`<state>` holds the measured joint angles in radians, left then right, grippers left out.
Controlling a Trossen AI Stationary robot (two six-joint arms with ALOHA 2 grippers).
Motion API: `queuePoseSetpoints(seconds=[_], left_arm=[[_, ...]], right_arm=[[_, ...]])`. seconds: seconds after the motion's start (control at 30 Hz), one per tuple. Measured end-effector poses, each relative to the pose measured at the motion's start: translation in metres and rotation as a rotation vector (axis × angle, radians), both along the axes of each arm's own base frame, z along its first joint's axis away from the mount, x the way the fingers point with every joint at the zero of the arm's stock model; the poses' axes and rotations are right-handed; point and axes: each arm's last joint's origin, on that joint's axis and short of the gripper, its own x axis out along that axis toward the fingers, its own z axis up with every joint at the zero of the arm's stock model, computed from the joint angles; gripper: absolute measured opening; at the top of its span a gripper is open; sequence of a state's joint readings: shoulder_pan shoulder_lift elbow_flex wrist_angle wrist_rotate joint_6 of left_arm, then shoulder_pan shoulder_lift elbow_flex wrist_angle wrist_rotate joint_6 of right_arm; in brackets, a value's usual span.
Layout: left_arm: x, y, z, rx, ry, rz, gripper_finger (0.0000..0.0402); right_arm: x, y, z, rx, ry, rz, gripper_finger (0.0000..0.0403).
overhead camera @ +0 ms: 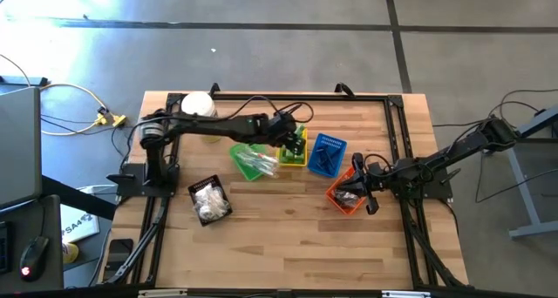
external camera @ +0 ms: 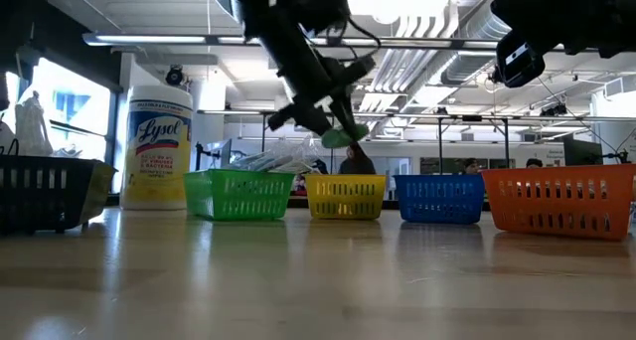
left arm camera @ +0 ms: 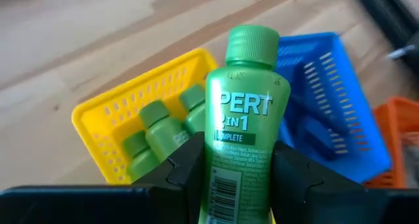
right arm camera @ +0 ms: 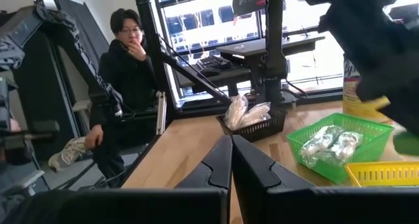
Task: Pick & Place Travel size toiletries
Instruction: Put the shampoo bottle into the yellow bin
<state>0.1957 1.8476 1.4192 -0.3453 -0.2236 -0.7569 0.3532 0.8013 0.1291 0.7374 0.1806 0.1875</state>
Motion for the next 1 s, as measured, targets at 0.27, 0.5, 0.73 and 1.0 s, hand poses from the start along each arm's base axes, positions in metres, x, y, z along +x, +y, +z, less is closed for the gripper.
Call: queuePoseSetpoints(seconds=[0.27, 0.5, 0.73, 1.0], left_arm=[[0.011, 0.011, -0.035, -0.078, 0.073, 0.069, 0.012], [0.013, 0.011, -0.043, -0.095, 0.091, 0.057, 0.0125], [0.015, 0.004, -0.043, -0.063, 0.111, -0.016, 0.0185], [0.016, 0.002, -0.043, -0.059, 0.113, -0.023, 0.0261]], right_arm=[[0.0, 0.0, 0.0, 0.0, 0.0, 0.0, 0.0003], [0.0, 0.0, 0.0, 0.0, 0.0, 0.001, 0.0003], [0.0, 0.0, 0.0, 0.001, -0.002, 0.001, 0.0003], [0.0, 0.0, 0.0, 0.005, -0.003, -0.003, 0.0003]])
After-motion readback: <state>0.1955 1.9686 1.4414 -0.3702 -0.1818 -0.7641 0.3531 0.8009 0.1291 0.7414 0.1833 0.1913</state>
